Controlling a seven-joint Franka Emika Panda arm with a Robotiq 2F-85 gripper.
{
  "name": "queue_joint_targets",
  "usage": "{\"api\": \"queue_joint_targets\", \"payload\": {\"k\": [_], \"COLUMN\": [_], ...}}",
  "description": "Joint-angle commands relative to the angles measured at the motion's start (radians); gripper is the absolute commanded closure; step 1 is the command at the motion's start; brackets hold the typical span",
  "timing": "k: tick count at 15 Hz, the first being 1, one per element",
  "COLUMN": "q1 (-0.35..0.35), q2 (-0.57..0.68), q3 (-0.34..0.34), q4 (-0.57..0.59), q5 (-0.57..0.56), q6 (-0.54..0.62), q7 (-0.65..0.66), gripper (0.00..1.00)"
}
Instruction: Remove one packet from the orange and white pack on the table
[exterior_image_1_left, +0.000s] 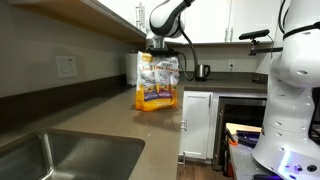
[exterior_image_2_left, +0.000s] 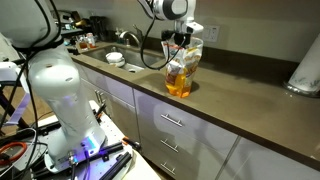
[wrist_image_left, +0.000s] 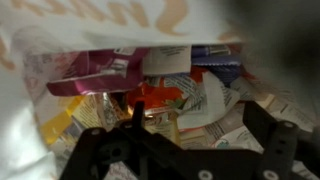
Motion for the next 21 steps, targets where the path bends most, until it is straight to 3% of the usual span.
{"api": "queue_joint_targets", "payload": {"k": [1,2,12,16,21], "q1": [0.011,0.014,0.032,0.021,0.008], "q2": [0.051,0.054,-0.043,-0.117,-0.208], "q3": [-0.003,-0.003,0.010,0.021,0.033], "q4": [0.015,0.013,0.024,0.017,0.013], "q5": [0.014,0.016,-0.010,-0.049,-0.099], "q6": [0.023,0.023,-0.062,-0.138,-0.225], "q7": [0.003,0.003,0.023,0.043,0.054], "gripper": [0.25,0.26,0.91,1.00,0.96]}}
